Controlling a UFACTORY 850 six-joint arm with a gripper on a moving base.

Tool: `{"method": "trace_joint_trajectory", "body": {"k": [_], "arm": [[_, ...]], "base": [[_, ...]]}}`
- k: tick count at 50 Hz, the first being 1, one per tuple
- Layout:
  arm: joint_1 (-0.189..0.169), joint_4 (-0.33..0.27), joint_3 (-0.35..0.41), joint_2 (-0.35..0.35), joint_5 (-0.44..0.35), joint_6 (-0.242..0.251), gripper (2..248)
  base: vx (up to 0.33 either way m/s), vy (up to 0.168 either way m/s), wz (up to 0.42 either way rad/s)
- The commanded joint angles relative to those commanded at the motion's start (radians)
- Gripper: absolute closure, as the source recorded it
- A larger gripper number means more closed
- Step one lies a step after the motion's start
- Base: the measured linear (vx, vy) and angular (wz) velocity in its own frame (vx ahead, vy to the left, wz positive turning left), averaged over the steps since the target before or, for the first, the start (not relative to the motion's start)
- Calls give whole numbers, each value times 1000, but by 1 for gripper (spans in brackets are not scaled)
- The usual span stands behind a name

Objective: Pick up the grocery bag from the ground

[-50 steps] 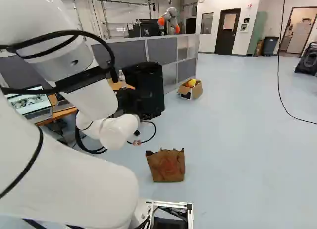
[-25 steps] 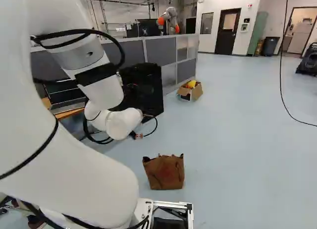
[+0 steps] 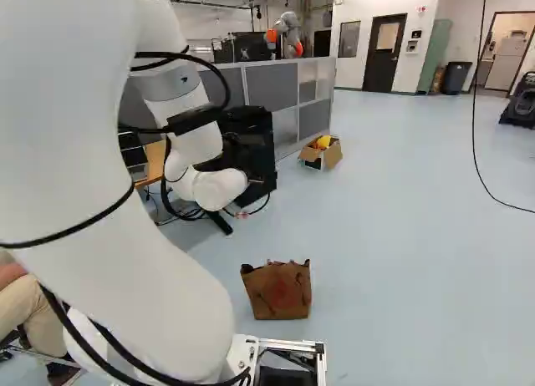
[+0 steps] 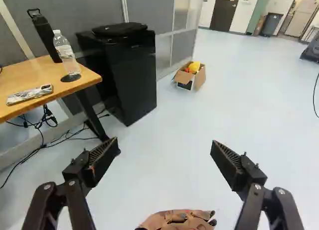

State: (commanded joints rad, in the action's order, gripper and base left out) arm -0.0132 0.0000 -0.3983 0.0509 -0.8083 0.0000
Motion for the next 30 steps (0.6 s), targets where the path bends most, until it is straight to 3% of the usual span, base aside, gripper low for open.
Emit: {"method": "trace_joint_trajectory", "body": {"k": [15, 30], "arm": [[-5, 0, -130, 119, 172, 0, 3], [-7, 0, -258, 227, 395, 0, 3]], "base": [[0, 0, 0], [0, 0, 0]]}}
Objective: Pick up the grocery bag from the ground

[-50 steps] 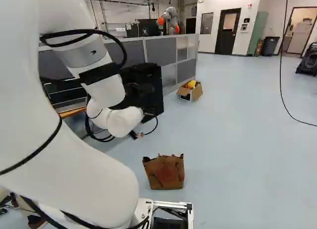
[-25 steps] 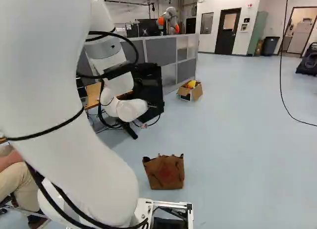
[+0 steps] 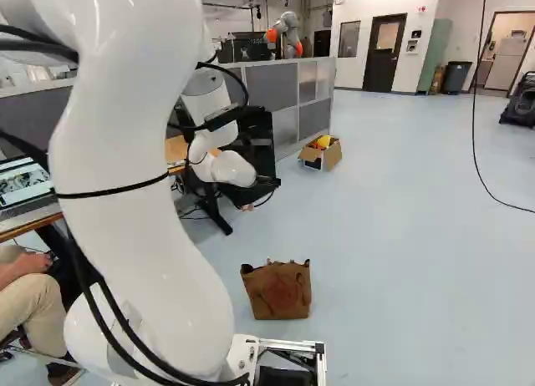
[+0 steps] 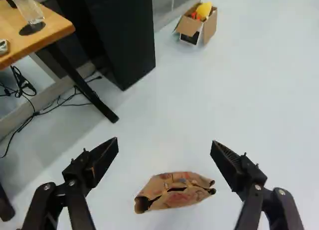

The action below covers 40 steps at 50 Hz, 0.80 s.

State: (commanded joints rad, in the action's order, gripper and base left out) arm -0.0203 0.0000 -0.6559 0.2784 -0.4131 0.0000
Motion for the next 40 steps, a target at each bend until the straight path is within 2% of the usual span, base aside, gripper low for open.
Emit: {"method": "trace_joint_trajectory", "body": {"k": [12, 28, 40], "arm": [[1, 0, -96, 81, 196, 0, 3], [2, 0, -211, 232, 445, 0, 3], [2, 0, -274, 333, 562, 0, 3]], "base": [[0, 0, 0], [0, 0, 0], [0, 0, 0]]}}
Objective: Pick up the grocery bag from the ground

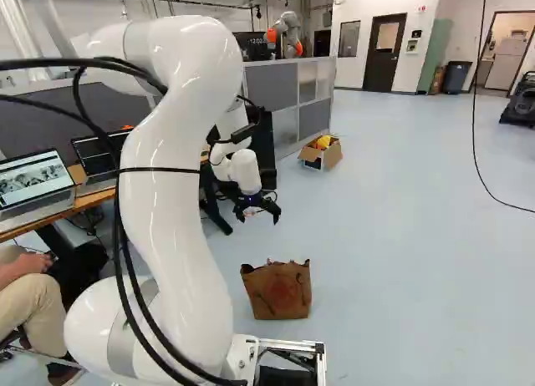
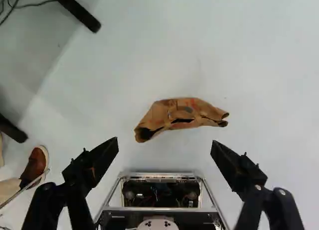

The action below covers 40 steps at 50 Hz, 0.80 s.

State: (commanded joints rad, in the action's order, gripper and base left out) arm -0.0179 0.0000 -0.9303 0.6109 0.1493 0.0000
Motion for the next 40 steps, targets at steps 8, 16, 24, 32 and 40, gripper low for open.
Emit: {"method": "trace_joint_trajectory", "body": {"k": [8, 16, 24, 32, 40], "arm": [[0, 0, -34, 62, 14, 0, 3], [0, 0, -68, 122, 16, 0, 3], [0, 0, -103, 182, 16, 0, 3], [0, 0, -139, 241, 16, 0, 3], [0, 0, -177, 300, 16, 0, 3]], "base": [[0, 0, 0], [0, 0, 0], [0, 0, 0], [0, 0, 0], [0, 0, 0]]}}
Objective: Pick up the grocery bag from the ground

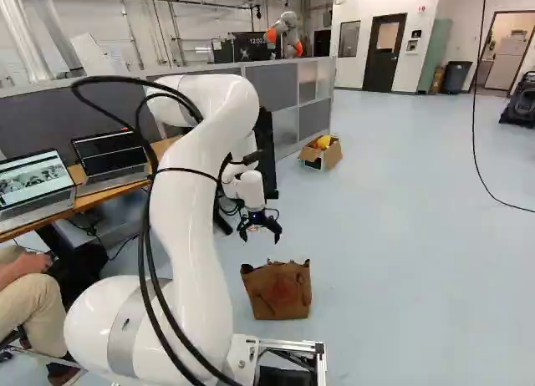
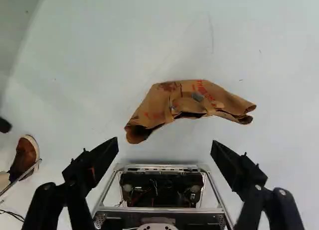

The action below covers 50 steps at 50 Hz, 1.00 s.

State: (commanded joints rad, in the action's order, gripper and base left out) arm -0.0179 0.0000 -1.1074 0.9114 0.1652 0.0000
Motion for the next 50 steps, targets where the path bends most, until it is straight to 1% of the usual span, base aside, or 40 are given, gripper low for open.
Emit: {"method": "trace_joint_trajectory", "body": {"k": [2, 4, 9, 19, 29, 31, 32, 46, 48, 50], "arm": [[0, 0, -10, 15, 0, -12, 3], [0, 0, -20, 30, 0, -35, 3], [0, 0, -44, 66, 0, -117, 3], [0, 0, -96, 139, 0, -317, 3], [0, 0, -149, 212, 0, -526, 3], [0, 0, -162, 228, 0, -575, 3], [0, 0, -166, 233, 0, -590, 3], [0, 0, -245, 334, 0, -884, 3], [0, 0, -257, 348, 0, -914, 3], [0, 0, -269, 362, 0, -933, 3]], "base": [[0, 0, 0], [0, 0, 0], [0, 0, 0], [0, 0, 0], [0, 0, 0], [0, 0, 0], [0, 0, 0], [0, 0, 0], [0, 0, 0], [0, 0, 0]]}}
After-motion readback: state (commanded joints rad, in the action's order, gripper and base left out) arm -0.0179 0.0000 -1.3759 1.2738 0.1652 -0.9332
